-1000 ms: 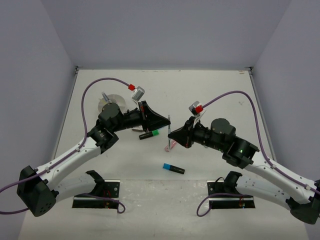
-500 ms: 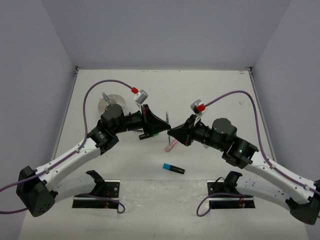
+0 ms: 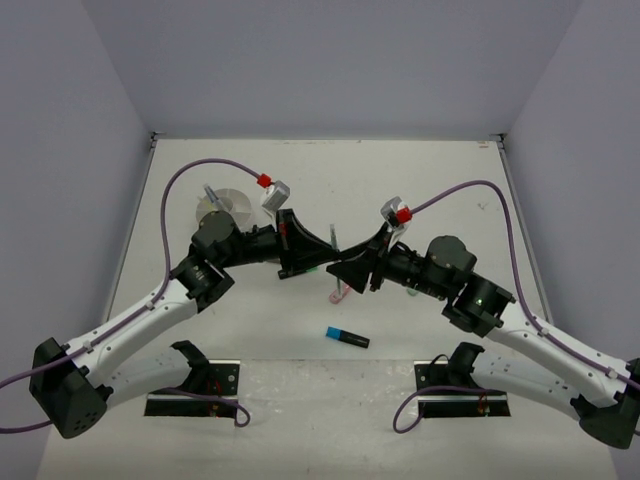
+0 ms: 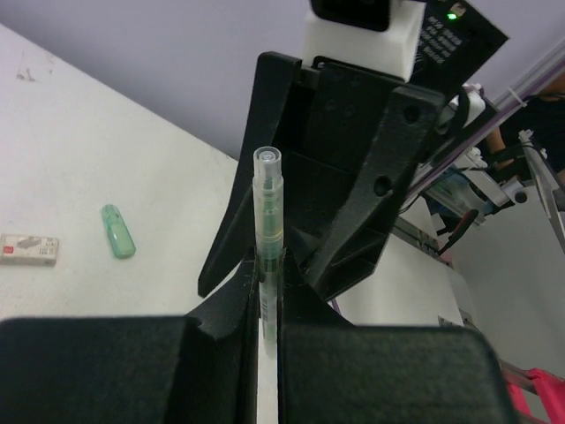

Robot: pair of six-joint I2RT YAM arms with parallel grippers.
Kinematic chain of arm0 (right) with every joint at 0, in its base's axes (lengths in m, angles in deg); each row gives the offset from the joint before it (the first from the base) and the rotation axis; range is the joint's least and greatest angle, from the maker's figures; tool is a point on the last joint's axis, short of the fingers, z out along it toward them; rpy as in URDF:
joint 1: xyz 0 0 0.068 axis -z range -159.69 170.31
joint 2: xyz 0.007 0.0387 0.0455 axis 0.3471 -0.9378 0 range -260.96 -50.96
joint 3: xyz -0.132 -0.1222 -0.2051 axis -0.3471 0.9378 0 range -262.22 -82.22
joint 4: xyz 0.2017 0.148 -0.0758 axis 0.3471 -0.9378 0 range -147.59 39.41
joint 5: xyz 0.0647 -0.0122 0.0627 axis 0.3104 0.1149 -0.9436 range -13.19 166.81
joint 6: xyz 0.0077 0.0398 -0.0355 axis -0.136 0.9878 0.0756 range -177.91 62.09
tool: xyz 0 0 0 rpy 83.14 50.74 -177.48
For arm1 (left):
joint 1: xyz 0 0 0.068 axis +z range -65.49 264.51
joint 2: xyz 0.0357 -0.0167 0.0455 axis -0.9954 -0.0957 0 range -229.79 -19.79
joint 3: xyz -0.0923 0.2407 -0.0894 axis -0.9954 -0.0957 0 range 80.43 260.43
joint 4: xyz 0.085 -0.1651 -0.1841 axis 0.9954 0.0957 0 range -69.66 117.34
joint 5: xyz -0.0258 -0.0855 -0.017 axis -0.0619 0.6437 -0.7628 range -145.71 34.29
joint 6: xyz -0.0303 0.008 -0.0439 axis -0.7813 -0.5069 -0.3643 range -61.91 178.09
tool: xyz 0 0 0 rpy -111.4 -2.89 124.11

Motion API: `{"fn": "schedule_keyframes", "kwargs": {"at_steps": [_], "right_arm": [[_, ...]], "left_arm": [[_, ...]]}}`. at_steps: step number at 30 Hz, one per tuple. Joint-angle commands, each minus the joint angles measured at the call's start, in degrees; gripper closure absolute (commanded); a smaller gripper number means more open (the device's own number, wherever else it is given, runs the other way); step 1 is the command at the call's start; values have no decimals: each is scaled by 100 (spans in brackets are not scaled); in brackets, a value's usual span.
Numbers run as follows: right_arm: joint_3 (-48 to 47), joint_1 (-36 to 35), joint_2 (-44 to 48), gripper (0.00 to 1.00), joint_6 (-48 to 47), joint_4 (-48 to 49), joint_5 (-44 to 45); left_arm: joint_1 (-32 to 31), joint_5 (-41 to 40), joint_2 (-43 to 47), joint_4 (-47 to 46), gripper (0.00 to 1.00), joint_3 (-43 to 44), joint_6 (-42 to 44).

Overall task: Sort the stationery into containers
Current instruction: Close the pen cap on the pen.

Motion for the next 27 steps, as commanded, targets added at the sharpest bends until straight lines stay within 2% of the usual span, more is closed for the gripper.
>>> {"fn": "schedule_keyframes", "kwargs": {"at_steps": [1,3,5,7,8,13,16,23,27], "right_arm": [[-48,-16,-138,66,-11,475,-281],[-89,-16,-137,77,-38,475,-299],[-107,-16,-128,81,-47,476,-311],[-121,-16,-111,98,-90,490,-404],[-124,-10,-111,100,-95,493,-421],[-29,-15,-10,100,-185,520,-587],[58,-16,80,100,-210,522,-766],[51,-7,109,100,-435,378,-1083],[34,-16,68,100,-477,335,-1166]], "left_arm": [[-12,306,224,-743,100,-89,48],[-12,324,232,-750,100,-64,13],[-12,315,259,-751,100,-64,-12],[-12,295,290,-757,100,-76,-21],[-6,267,298,-724,96,-67,-15],[-12,-274,655,-63,54,153,564],[-5,-361,780,217,40,343,824],[-12,-579,657,729,39,828,1080],[-6,-568,552,687,44,991,1051]]}}
